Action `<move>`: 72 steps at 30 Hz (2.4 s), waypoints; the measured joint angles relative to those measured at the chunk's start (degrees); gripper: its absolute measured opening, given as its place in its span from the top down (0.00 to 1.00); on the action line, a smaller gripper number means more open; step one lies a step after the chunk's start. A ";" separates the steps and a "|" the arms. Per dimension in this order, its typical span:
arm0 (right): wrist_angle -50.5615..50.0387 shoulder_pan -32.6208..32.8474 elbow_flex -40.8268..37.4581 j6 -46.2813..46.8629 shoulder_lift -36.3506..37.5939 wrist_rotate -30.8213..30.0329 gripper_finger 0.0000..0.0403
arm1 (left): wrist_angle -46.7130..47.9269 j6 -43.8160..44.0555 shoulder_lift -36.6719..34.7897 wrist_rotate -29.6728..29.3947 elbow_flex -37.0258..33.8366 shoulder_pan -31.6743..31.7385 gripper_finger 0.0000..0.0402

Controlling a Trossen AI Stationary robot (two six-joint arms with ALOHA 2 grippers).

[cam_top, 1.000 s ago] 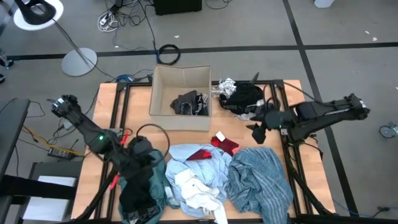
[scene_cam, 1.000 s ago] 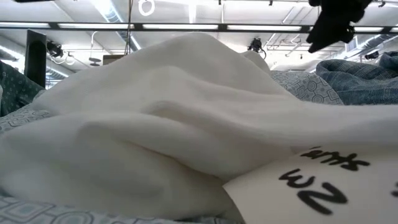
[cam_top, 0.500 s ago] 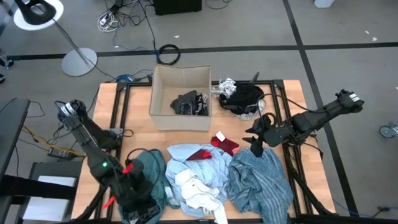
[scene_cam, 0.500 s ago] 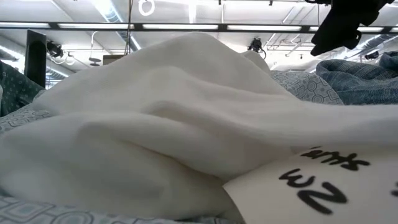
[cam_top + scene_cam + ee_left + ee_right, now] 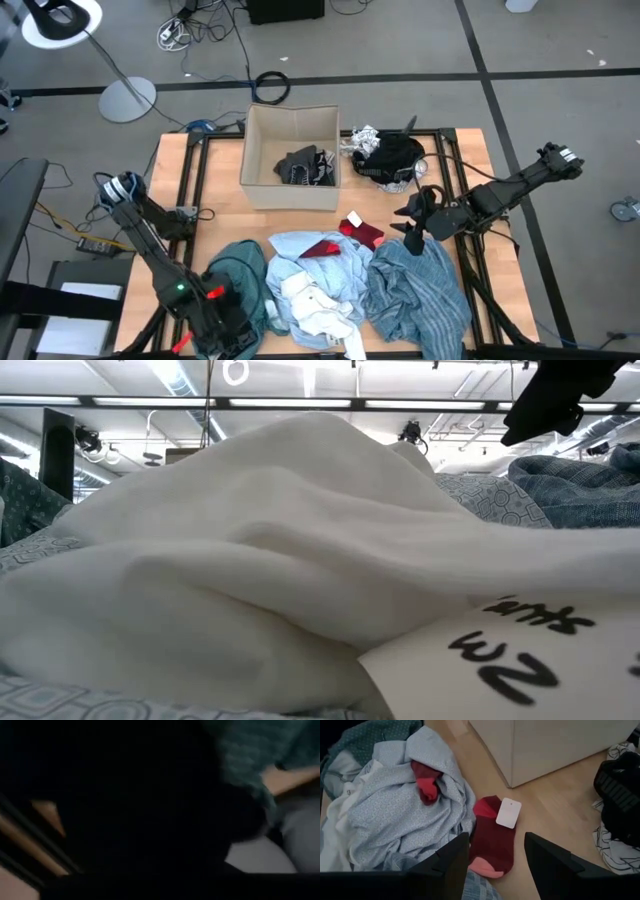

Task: Sort clothes
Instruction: Put the bottom black boxers into the laundry organizer

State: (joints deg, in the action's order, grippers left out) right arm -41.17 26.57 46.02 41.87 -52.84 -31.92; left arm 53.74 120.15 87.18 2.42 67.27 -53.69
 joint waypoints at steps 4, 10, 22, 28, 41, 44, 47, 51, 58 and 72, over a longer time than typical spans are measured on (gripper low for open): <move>-0.02 0.01 0.00 0.06 -0.02 0.00 0.52 | 0.61 -2.74 -1.95 -4.12 1.01 0.22 0.99; 0.00 0.02 0.02 0.08 -0.02 0.00 0.52 | 9.67 -8.48 -3.56 -10.99 7.64 2.77 1.00; 0.00 0.00 0.02 0.04 -0.02 -0.17 0.52 | 27.21 -36.75 -3.54 -21.59 26.52 16.70 1.00; -0.03 0.00 0.02 -0.04 -0.02 -0.24 0.52 | 27.45 -54.77 -3.52 -26.34 36.65 24.96 1.00; 0.34 0.00 -0.40 -0.49 -0.02 -1.90 0.52 | 18.47 -92.43 -3.54 -37.18 57.22 45.08 1.00; 0.28 -0.07 -1.80 -0.50 -0.05 -2.58 0.52 | 9.41 -101.96 -3.61 -37.47 59.05 51.18 1.00; 0.66 -0.75 -2.96 -0.50 -0.04 -2.60 0.52 | 0.27 -108.89 -3.58 -36.56 59.38 56.62 1.00; 0.81 -1.62 -3.15 -0.48 -0.04 -2.62 0.52 | -5.81 -114.72 -3.51 -34.61 59.40 62.68 1.00; 0.79 -1.92 -3.15 -1.42 -0.04 -2.60 0.52 | -2.37 -115.08 -2.95 -30.20 57.78 70.12 1.00; 0.58 -1.92 -3.15 -2.05 -0.04 -2.58 0.52 | 1.47 -104.99 -2.45 -15.77 37.24 76.70 0.89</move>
State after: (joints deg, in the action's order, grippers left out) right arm -40.58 24.64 42.87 39.82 -52.88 -34.50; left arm 55.21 15.17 84.73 -13.34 104.51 23.02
